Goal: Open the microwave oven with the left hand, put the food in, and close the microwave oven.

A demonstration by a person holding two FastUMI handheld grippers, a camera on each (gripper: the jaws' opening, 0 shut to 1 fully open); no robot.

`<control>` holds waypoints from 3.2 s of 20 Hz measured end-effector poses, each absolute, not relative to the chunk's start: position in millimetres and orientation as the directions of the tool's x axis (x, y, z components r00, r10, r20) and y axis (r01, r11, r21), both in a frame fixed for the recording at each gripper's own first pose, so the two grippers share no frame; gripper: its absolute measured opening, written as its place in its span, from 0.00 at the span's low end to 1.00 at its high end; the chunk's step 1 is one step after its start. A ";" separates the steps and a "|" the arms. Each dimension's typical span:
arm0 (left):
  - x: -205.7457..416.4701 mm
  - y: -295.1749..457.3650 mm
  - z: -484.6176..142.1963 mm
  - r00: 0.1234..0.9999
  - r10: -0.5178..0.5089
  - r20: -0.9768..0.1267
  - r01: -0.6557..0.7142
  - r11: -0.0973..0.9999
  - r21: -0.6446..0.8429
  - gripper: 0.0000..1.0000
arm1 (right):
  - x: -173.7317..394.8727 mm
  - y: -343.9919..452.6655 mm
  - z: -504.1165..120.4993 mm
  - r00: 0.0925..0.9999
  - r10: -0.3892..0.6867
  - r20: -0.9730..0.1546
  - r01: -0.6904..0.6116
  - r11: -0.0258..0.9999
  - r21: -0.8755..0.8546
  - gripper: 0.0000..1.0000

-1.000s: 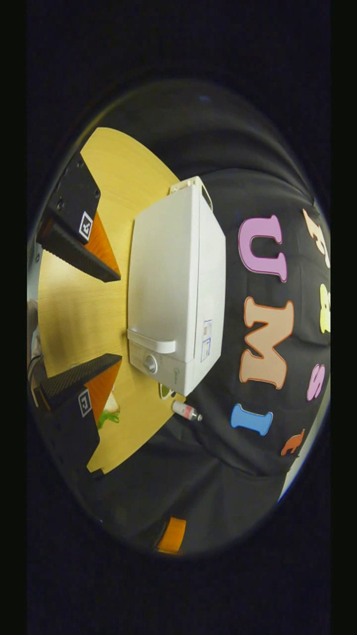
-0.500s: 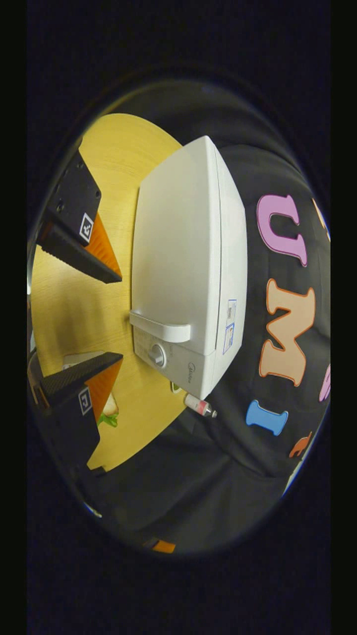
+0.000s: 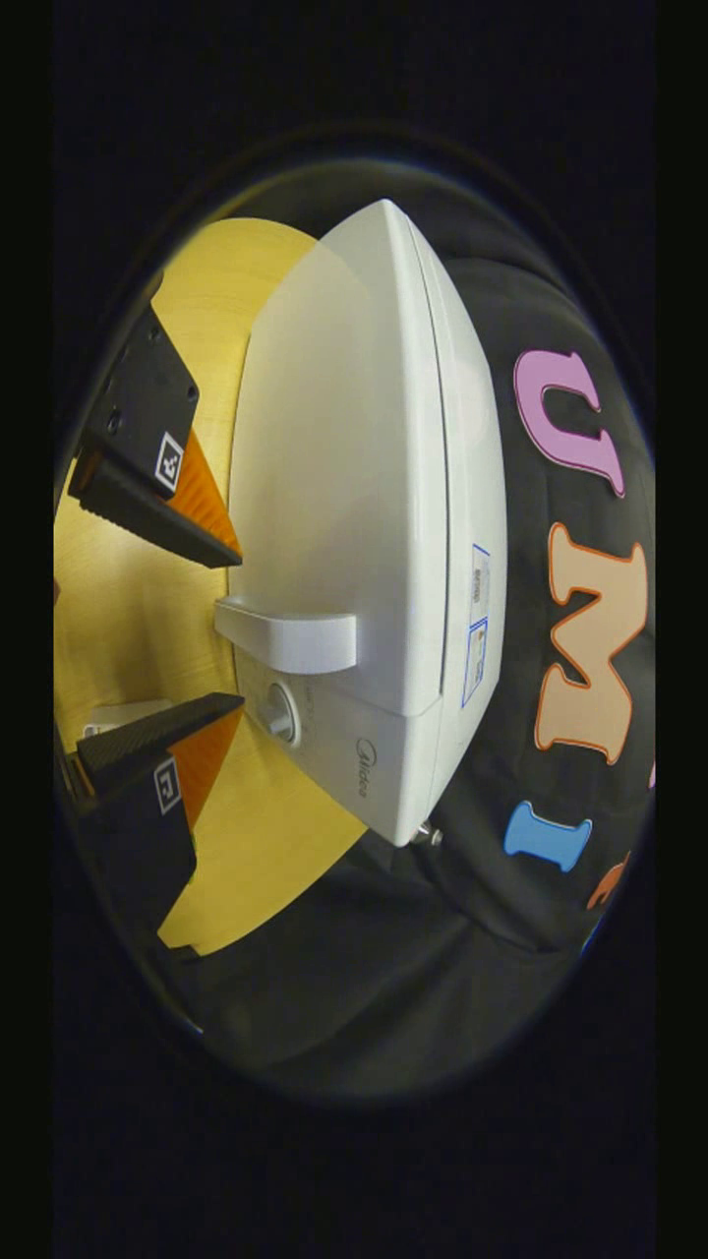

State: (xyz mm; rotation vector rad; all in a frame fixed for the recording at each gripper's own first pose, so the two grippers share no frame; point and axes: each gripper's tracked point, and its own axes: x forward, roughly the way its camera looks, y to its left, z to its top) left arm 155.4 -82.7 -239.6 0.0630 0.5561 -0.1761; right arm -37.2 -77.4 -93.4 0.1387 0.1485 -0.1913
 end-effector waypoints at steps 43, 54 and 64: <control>123.9 -68.3 -260.6 0.857 -0.151 -0.493 0.208 0.976 0.062 0.03 | -30.4 -64.8 -124.4 0.961 -0.091 -0.263 0.120 0.988 0.096 0.92; 67.8 -38.5 -269.1 0.858 -0.001 -0.513 0.070 0.991 0.114 0.14 | -13.0 -42.7 -134.5 0.943 0.077 -0.323 -0.051 0.995 0.089 0.93; 17.2 15.3 -256.2 0.863 0.216 -0.456 -0.219 0.975 0.047 0.66 | -1.7 -33.1 -143.9 0.895 0.268 -0.356 -0.248 0.963 0.103 0.90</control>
